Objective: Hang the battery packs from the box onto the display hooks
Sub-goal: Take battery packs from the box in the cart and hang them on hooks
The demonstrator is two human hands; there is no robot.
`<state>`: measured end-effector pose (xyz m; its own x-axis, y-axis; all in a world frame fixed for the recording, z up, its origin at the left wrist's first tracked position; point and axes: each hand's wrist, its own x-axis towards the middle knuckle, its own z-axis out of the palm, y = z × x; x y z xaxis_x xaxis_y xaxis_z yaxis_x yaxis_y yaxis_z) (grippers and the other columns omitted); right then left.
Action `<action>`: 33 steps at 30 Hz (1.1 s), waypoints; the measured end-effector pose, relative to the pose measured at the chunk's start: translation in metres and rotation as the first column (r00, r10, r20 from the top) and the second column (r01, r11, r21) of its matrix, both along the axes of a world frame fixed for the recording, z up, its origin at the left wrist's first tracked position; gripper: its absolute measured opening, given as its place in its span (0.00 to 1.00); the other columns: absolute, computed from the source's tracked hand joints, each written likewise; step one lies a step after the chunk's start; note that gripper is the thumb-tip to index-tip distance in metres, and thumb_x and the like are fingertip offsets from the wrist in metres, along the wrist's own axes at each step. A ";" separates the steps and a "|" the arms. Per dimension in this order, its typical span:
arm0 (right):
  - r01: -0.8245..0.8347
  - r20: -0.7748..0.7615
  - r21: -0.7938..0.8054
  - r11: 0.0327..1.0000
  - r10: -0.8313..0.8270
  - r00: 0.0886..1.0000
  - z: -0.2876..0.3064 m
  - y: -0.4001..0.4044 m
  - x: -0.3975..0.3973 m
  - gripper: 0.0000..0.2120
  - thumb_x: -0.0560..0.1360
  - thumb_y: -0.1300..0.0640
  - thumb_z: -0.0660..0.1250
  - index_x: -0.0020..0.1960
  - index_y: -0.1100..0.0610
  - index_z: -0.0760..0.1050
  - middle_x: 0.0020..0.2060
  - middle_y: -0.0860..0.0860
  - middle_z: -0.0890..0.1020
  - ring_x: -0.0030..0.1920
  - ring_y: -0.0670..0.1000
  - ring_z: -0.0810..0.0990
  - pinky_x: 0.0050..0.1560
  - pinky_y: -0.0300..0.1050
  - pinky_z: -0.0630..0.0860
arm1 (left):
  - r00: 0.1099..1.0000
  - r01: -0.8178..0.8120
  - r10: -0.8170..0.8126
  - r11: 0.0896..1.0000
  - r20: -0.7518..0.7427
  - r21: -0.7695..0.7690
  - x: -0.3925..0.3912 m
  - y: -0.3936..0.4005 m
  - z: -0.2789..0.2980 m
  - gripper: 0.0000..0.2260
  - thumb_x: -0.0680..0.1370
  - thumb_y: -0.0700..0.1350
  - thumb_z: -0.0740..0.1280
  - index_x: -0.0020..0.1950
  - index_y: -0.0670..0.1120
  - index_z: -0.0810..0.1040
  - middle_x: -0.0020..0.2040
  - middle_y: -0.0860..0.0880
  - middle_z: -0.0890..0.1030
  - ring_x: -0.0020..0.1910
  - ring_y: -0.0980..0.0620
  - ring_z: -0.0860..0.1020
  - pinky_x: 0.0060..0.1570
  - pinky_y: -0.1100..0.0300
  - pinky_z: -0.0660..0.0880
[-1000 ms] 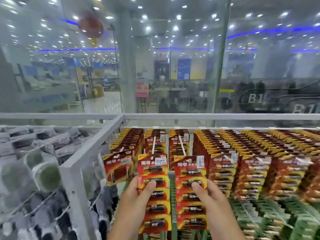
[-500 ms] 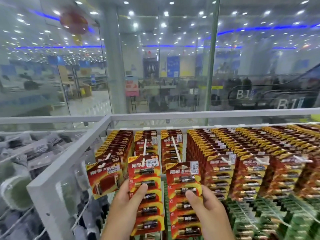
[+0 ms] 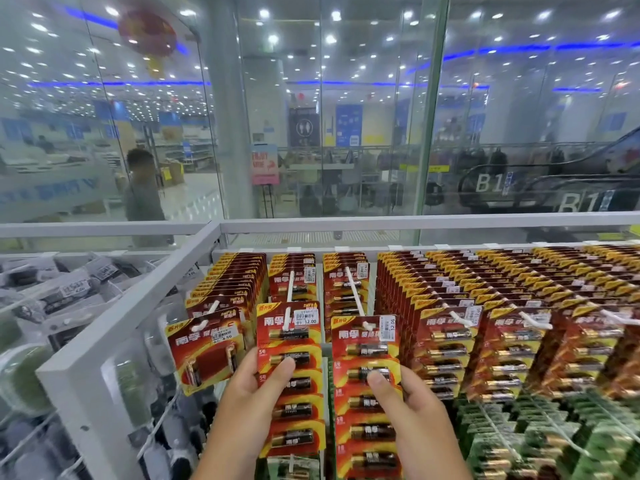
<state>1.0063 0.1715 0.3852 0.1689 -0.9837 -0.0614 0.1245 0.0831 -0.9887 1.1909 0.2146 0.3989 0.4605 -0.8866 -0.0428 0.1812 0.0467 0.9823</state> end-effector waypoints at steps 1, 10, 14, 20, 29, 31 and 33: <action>-0.005 -0.008 0.002 1.000 0.005 1.000 -0.002 -0.004 0.002 0.18 0.70 0.41 0.71 0.56 0.47 0.84 0.47 0.42 0.89 0.54 0.49 0.86 0.60 0.53 0.80 | 1.000 -0.007 0.007 1.000 0.010 0.004 0.000 -0.002 -0.001 0.11 0.79 0.49 0.71 0.61 0.56 0.80 0.49 0.55 0.88 0.44 0.55 0.87 0.42 0.55 0.82; 0.137 0.045 -0.052 0.989 -0.135 0.990 -0.015 -0.049 0.042 0.09 0.81 0.44 0.68 0.60 0.43 0.79 0.54 0.40 0.85 0.58 0.44 0.81 0.55 0.44 0.74 | 0.985 -0.132 0.141 0.987 0.100 -0.089 -0.008 -0.043 -0.013 0.10 0.83 0.50 0.68 0.61 0.56 0.71 0.54 0.61 0.79 0.48 0.68 0.75 0.41 0.69 0.70; 0.199 0.012 -0.088 0.976 -0.198 0.980 -0.017 -0.073 0.059 0.08 0.84 0.48 0.66 0.62 0.47 0.78 0.53 0.46 0.85 0.53 0.48 0.84 0.52 0.47 0.80 | 0.958 -0.224 0.235 0.971 0.164 -0.081 -0.009 -0.070 -0.018 0.05 0.84 0.53 0.65 0.59 0.59 0.71 0.55 0.61 0.80 0.53 0.63 0.78 0.50 0.61 0.76; 0.242 0.004 -0.088 0.966 -0.243 0.970 -0.017 -0.101 0.074 0.16 0.85 0.46 0.63 0.70 0.50 0.74 0.57 0.50 0.82 0.56 0.51 0.81 0.51 0.47 0.77 | 0.927 -0.308 0.320 0.947 0.195 -0.093 -0.004 -0.101 -0.019 0.14 0.85 0.52 0.63 0.70 0.53 0.70 0.61 0.52 0.79 0.55 0.52 0.77 0.55 0.53 0.71; 0.263 0.002 -0.026 0.964 -0.263 0.965 -0.011 -0.120 0.078 0.08 0.84 0.49 0.65 0.61 0.49 0.72 0.49 0.45 0.80 0.44 0.42 0.77 0.40 0.39 0.71 | 0.881 -0.430 0.427 0.902 0.202 -0.032 -0.002 -0.108 -0.021 0.16 0.83 0.53 0.68 0.68 0.51 0.70 0.51 0.53 0.77 0.44 0.56 0.75 0.43 0.58 0.70; 0.278 -0.001 -0.037 0.960 -0.278 0.960 -0.013 -0.123 0.081 0.13 0.84 0.48 0.66 0.66 0.52 0.73 0.52 0.46 0.81 0.47 0.44 0.79 0.44 0.43 0.74 | 0.878 -0.436 0.431 0.900 0.206 -0.025 0.000 -0.107 -0.023 0.16 0.83 0.53 0.68 0.68 0.51 0.72 0.54 0.52 0.77 0.46 0.54 0.74 0.50 0.56 0.69; 0.288 -0.016 -0.035 0.957 -0.288 0.957 -0.013 -0.122 0.082 0.17 0.84 0.47 0.66 0.70 0.52 0.73 0.56 0.48 0.81 0.49 0.46 0.79 0.46 0.44 0.75 | 0.881 -0.422 0.415 0.906 0.227 -0.018 0.002 -0.105 -0.025 0.18 0.83 0.54 0.68 0.70 0.51 0.72 0.58 0.51 0.77 0.50 0.51 0.75 0.52 0.55 0.70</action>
